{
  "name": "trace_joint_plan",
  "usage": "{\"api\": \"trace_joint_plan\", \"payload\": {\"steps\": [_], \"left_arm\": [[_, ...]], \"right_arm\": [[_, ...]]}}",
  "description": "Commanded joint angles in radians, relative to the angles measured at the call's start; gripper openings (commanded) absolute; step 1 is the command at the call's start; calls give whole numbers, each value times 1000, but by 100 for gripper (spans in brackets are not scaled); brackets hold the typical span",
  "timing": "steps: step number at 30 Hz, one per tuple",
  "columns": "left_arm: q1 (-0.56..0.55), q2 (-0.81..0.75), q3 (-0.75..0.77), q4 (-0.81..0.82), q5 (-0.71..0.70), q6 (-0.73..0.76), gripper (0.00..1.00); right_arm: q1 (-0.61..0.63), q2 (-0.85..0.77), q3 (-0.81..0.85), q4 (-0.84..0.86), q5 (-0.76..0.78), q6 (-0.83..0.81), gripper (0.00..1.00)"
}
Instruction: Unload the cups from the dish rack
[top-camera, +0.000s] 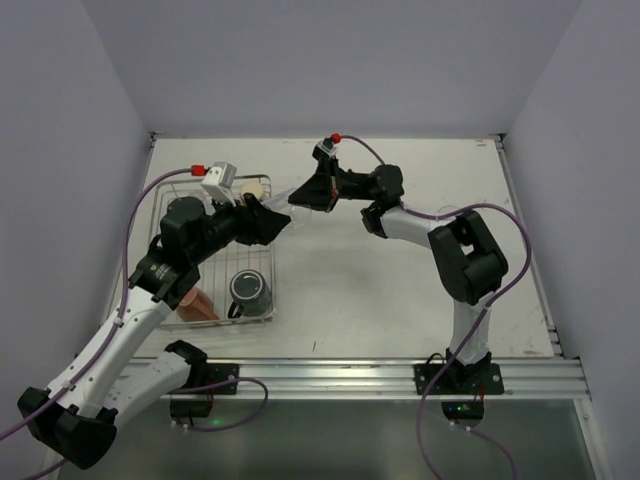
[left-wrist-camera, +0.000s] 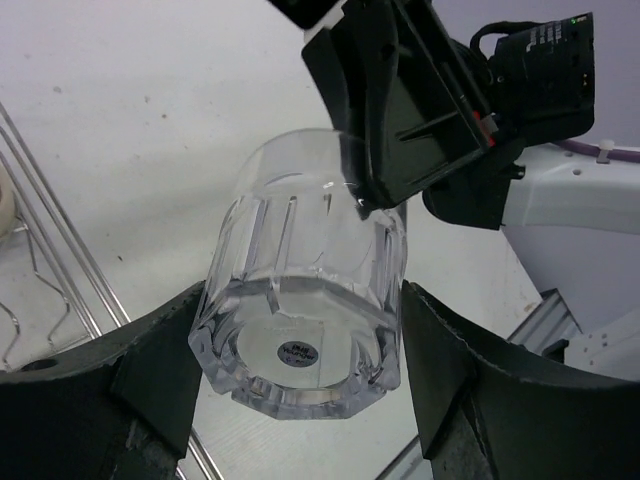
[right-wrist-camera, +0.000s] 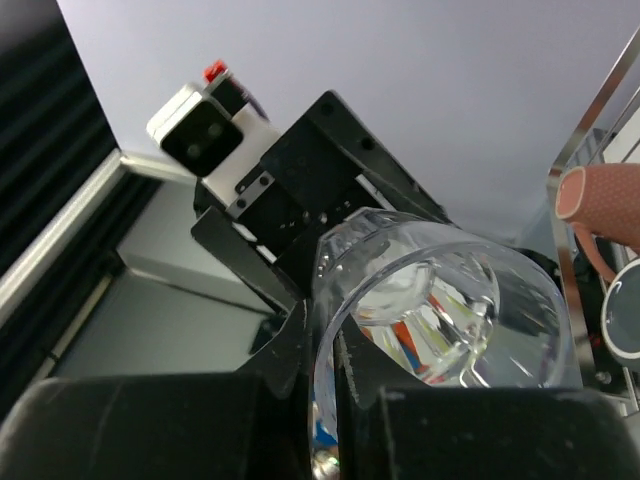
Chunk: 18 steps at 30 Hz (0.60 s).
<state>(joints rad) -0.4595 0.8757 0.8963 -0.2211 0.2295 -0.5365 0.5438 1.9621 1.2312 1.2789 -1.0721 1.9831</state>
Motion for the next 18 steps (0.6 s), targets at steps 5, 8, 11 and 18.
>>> {"api": "trace_joint_plan", "payload": {"steps": [5, 8, 11, 18], "left_arm": [[2, 34, -2, 69, 113, 6, 12], [2, 57, 4, 43, 111, 13, 77], [2, 42, 9, 20, 29, 20, 100], [2, -52, 107, -89, -346, 76, 100]], "right_arm": [[5, 34, 41, 183, -3, 143, 0], [5, 27, 31, 209, -18, 140, 0], [-1, 5, 4, 204, -26, 114, 0], [-51, -159, -102, -290, -31, -292, 0]]}}
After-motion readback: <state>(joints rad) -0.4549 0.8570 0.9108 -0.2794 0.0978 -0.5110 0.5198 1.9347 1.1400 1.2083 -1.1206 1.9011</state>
